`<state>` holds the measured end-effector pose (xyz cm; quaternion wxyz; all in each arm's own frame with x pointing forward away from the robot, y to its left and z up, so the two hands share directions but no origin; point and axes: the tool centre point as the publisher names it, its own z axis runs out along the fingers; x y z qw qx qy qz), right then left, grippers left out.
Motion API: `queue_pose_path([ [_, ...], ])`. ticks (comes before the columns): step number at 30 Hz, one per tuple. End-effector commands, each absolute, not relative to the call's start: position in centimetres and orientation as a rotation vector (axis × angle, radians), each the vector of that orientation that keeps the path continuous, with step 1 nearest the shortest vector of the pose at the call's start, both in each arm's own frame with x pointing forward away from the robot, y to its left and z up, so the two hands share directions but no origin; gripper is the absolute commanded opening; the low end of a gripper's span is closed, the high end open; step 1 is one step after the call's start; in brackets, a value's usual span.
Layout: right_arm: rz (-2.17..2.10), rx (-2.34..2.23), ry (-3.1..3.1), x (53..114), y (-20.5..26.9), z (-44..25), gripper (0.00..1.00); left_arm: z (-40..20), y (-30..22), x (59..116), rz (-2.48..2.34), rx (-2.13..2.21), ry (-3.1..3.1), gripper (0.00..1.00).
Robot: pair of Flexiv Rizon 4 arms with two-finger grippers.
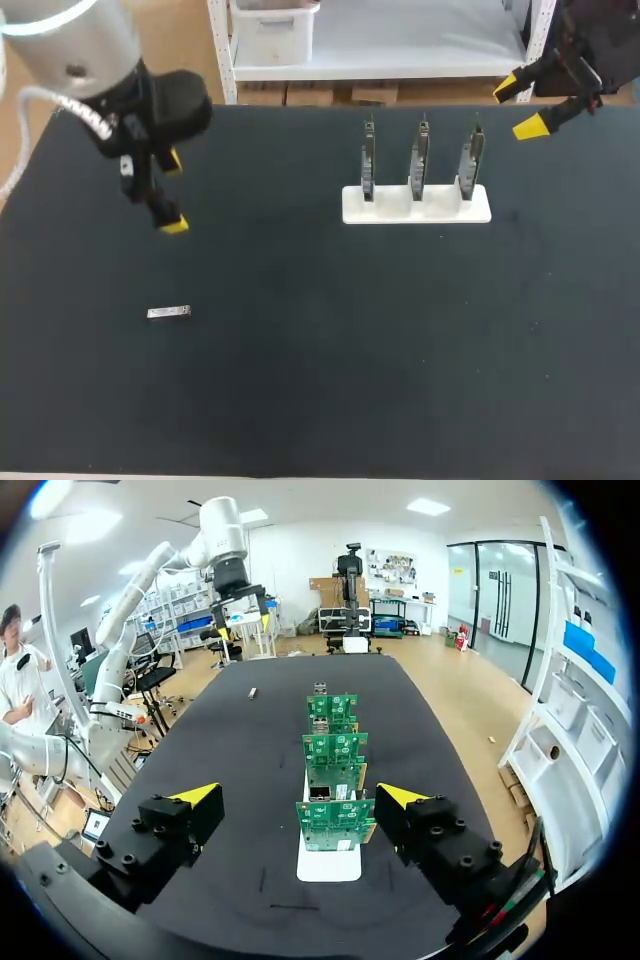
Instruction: Pick up the optical module with the left hand, and insert it into the network port with the right hand.
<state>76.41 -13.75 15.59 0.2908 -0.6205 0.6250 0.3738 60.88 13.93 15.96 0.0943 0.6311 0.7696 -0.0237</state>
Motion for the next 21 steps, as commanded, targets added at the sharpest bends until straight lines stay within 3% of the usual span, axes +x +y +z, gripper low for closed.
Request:
queue_pose_path([
  [1, 0.99, -1.651, 1.668, 76.2, -13.7, 15.6, 1.0, 14.2, 15.0, 59.8, -0.1, 1.864, 2.268, 1.0],
  [21, 0.99, -1.651, 1.668, 76.2, -13.7, 15.6, 1.0, 8.2, 17.7, 57.1, 0.112, 1.916, 2.393, 1.0],
])
